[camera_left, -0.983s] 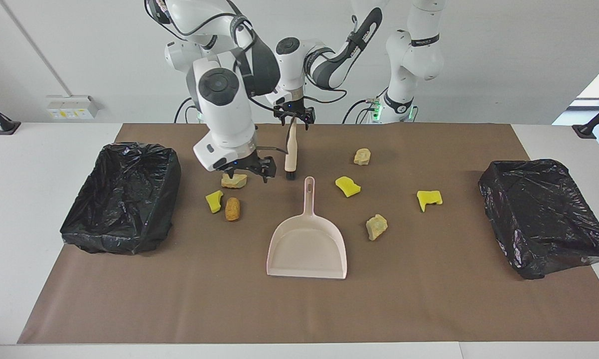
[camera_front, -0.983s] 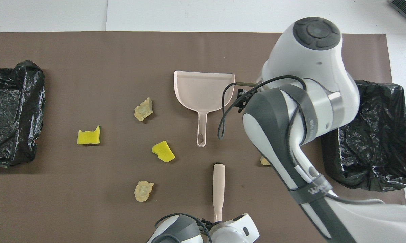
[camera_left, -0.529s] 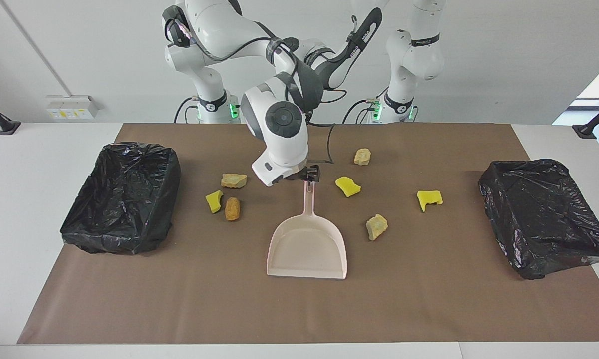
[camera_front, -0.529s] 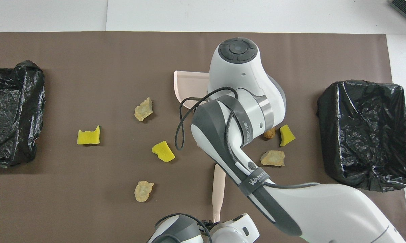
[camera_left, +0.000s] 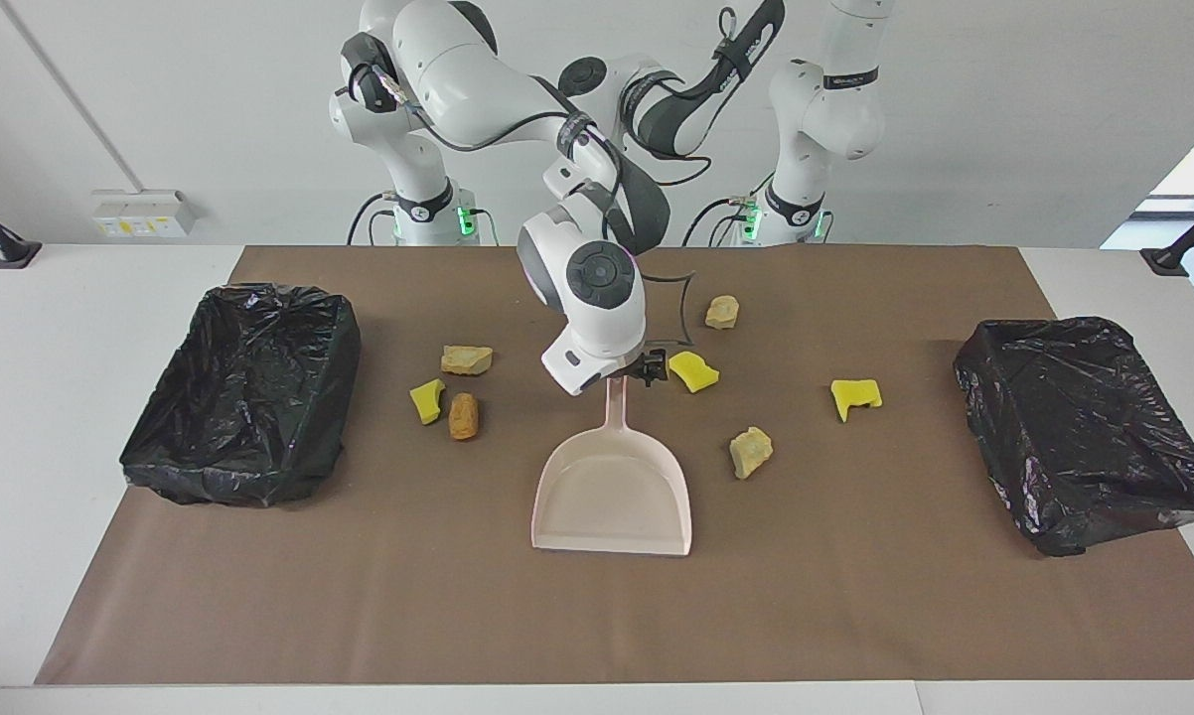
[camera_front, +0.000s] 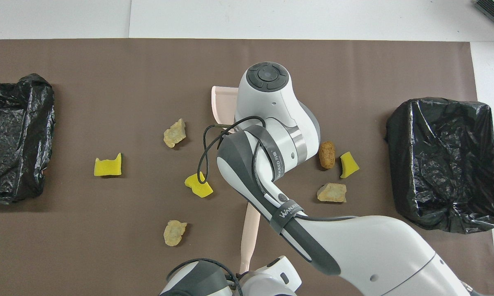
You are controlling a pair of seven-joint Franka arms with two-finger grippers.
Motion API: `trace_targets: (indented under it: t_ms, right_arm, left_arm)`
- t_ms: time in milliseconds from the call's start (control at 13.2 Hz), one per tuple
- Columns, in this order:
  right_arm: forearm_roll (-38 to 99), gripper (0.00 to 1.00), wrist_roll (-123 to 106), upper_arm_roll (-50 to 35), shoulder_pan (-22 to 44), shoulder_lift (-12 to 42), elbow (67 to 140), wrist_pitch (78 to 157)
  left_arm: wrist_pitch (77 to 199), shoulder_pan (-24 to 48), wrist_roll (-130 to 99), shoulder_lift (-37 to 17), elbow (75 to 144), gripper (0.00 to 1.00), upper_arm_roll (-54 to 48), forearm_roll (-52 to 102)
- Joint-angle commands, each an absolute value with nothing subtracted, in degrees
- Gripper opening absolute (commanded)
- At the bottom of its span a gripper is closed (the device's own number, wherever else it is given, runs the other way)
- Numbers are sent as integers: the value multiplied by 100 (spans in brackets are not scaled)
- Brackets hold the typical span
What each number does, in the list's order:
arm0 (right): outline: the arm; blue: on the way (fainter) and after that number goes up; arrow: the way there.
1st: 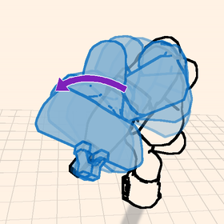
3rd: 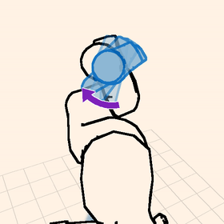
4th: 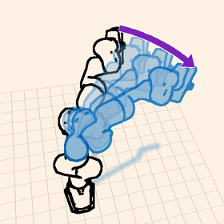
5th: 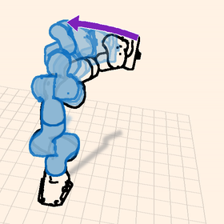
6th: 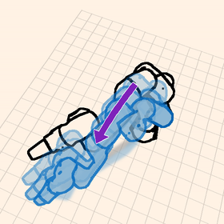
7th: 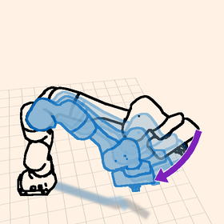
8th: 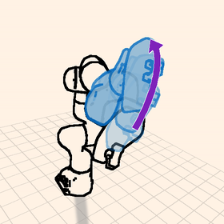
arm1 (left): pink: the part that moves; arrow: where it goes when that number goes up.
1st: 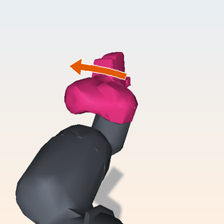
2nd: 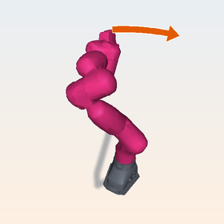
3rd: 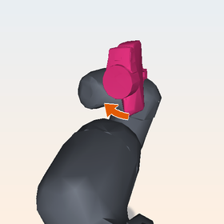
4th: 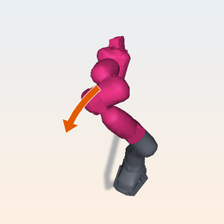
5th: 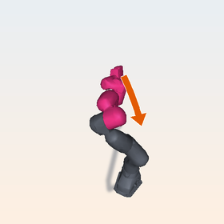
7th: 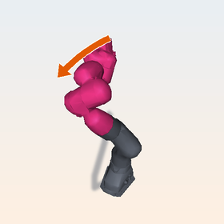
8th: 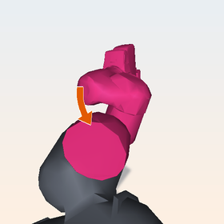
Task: Sweep and dump trash in bin
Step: 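Grasp the dustpan handle with the right gripper while the left gripper lifts the brush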
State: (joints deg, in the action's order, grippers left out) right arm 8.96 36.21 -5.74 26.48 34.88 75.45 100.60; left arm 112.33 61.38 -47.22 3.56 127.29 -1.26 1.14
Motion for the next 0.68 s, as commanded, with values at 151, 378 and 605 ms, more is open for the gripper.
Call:
trace_targets:
  t_ms: [151, 378, 605]
  right_arm:
    - [949, 100, 3718, -606, 2619, 3366, 8024, 10354]
    - [949, 94, 3691, -606, 2619, 3331, 8094, 10423]
    - [949, 85, 3604, -606, 2619, 3235, 8366, 10625]
  left_arm:
    - [10741, 4978, -4693, 457, 12902, 0, -149, 132]
    - [10627, 4256, -4685, 387, 12929, 0, -149, 27]
    - [10591, 3456, -4667, 527, 12885, 0, -149, -290]
